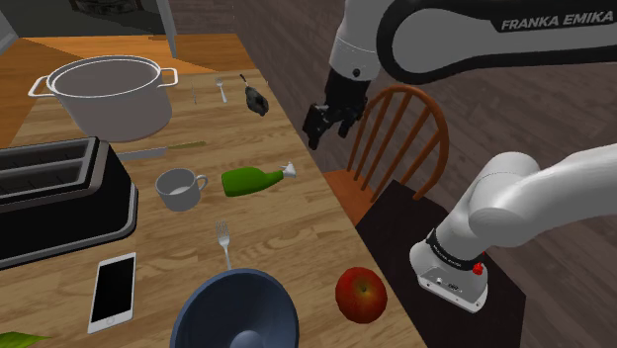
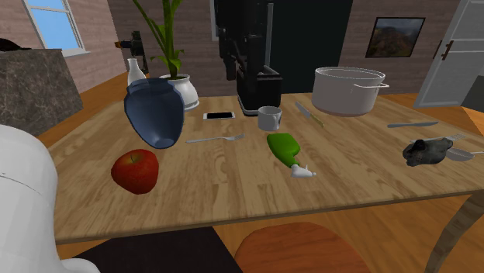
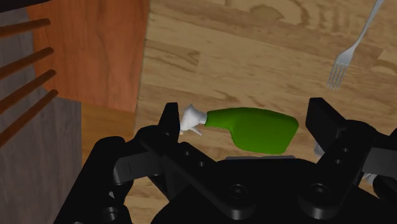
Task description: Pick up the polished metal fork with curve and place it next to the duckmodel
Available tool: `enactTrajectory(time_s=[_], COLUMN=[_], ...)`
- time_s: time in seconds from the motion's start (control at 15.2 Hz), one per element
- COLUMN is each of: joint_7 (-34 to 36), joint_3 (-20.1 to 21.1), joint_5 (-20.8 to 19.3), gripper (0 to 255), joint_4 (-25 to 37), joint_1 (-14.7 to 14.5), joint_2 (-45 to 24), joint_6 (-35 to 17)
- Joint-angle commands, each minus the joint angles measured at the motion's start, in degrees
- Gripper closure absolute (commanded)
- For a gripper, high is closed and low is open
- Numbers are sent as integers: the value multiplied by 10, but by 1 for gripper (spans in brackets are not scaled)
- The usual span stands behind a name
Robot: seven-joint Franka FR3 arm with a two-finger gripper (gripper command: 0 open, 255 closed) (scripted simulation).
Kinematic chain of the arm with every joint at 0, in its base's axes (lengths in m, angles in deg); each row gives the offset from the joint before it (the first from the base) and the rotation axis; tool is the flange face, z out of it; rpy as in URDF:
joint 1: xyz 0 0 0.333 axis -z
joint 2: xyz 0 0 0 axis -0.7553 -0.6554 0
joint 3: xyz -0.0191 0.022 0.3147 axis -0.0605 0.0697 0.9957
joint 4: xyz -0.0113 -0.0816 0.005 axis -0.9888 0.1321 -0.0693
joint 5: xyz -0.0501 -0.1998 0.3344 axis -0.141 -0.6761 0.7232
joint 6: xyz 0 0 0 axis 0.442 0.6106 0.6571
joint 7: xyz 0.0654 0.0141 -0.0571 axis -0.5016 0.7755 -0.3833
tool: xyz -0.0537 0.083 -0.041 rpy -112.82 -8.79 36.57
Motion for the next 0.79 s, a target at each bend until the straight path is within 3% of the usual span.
enactTrajectory(time_s=[0.0,0.4,0.73], joint_7=[36,146,261], joint_3=[31,119,195], joint_5=[7,0,-55], gripper=[0,0,0], joint_4=[-2,16,55], joint_1=[0,14,41], joint_2=[-28,-133,-247], joint_6=[-33,-123,-190])
